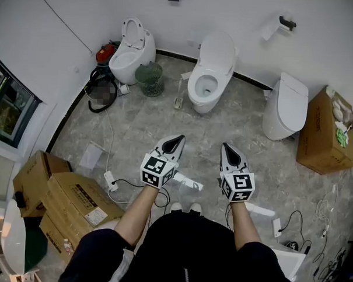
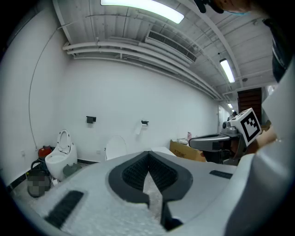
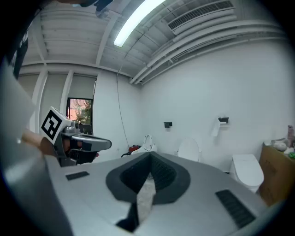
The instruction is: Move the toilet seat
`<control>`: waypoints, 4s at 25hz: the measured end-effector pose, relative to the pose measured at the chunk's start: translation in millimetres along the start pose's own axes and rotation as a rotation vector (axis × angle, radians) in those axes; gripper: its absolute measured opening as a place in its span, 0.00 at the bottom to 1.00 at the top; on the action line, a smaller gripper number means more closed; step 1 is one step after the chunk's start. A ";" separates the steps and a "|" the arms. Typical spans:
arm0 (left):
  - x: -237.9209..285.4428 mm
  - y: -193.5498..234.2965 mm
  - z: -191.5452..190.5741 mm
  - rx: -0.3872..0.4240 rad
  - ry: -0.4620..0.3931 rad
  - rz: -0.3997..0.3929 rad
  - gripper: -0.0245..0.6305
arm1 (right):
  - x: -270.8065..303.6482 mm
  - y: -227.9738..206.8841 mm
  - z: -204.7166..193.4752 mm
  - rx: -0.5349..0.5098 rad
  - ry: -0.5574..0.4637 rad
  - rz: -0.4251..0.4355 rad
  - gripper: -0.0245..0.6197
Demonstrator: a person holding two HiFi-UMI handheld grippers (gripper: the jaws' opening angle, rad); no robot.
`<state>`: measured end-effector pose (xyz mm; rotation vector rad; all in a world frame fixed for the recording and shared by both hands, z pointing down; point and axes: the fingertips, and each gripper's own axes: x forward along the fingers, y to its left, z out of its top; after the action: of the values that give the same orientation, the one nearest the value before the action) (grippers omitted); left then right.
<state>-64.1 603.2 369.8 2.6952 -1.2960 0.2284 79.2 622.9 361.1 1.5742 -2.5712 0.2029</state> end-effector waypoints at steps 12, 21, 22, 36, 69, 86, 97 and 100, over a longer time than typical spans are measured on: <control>10.4 -18.6 -12.1 -0.021 0.015 0.032 0.04 | -11.4 -16.7 -14.5 0.043 -0.002 0.058 0.05; 28.2 -0.1 -12.6 -0.032 0.003 0.064 0.04 | 19.4 -24.3 -21.8 0.048 0.015 0.089 0.05; 33.2 6.5 -12.6 -0.036 0.003 0.064 0.04 | 27.6 -26.1 -21.0 0.048 0.016 0.090 0.05; 138.5 157.2 11.0 -0.023 0.013 -0.010 0.04 | 205.6 -54.7 14.9 0.042 0.025 0.017 0.05; 481.5 392.2 73.5 -0.010 0.096 -0.123 0.05 | 555.0 -256.1 58.3 0.133 0.052 -0.072 0.05; 587.8 446.3 104.5 0.011 0.107 -0.215 0.05 | 634.0 -323.2 82.0 0.143 0.046 -0.170 0.05; 604.0 457.2 94.5 -0.010 0.133 -0.249 0.05 | 649.6 -330.5 76.7 0.164 0.066 -0.204 0.05; 604.4 456.3 83.4 -0.027 0.153 -0.256 0.05 | 649.0 -331.4 67.6 0.174 0.090 -0.209 0.05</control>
<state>-42.5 -155.5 435.8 2.7229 -0.8959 0.3748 79.1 -106.3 423.0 1.8328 -2.3568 0.4754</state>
